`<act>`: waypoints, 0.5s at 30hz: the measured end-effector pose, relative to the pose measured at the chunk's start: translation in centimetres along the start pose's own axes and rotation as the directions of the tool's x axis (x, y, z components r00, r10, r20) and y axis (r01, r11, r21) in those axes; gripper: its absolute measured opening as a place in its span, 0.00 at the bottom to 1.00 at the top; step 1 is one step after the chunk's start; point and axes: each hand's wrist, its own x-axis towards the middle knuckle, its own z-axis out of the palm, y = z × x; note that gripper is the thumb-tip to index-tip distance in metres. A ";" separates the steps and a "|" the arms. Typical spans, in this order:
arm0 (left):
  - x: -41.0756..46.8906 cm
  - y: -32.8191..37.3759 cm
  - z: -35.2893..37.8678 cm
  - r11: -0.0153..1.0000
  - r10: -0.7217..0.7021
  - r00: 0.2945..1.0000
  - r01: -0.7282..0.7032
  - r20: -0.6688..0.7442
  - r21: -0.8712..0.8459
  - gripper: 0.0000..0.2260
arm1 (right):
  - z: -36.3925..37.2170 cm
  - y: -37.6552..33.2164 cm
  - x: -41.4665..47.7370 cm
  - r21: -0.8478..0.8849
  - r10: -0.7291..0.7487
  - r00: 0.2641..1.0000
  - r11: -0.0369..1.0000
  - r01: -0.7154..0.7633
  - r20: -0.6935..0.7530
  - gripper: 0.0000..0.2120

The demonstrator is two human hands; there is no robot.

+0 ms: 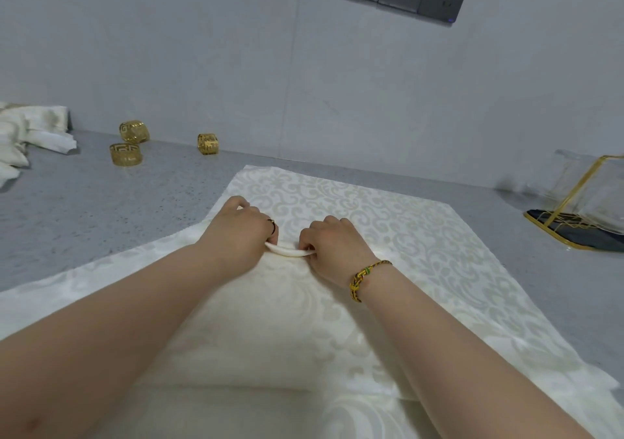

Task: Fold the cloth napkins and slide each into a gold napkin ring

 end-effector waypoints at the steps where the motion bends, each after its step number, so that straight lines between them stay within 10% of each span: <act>1: 0.0 0.0 -0.1 1.000 0.003 1.000 -0.003 0.020 -0.001 0.17 | -0.1 0.0 -0.2 0.017 0.003 1.000 1.000 -0.003 0.020 0.14; 7: -0.2 -1.2 -0.7 0.941 -0.074 0.953 0.164 0.293 -0.297 0.09 | -0.9 0.7 -1.1 0.442 0.129 0.980 0.878 -0.184 0.151 0.18; 11: 0.1 -1.2 -0.8 0.922 -0.070 0.952 0.175 0.297 -0.345 0.05 | -0.5 0.9 -0.5 0.440 0.176 0.973 0.870 -0.224 0.149 0.04; 15: 0.7 -1.4 -1.0 0.900 -0.090 0.942 0.216 0.323 -0.379 0.13 | -0.7 1.3 0.2 0.436 0.188 0.954 0.857 -0.275 0.232 0.14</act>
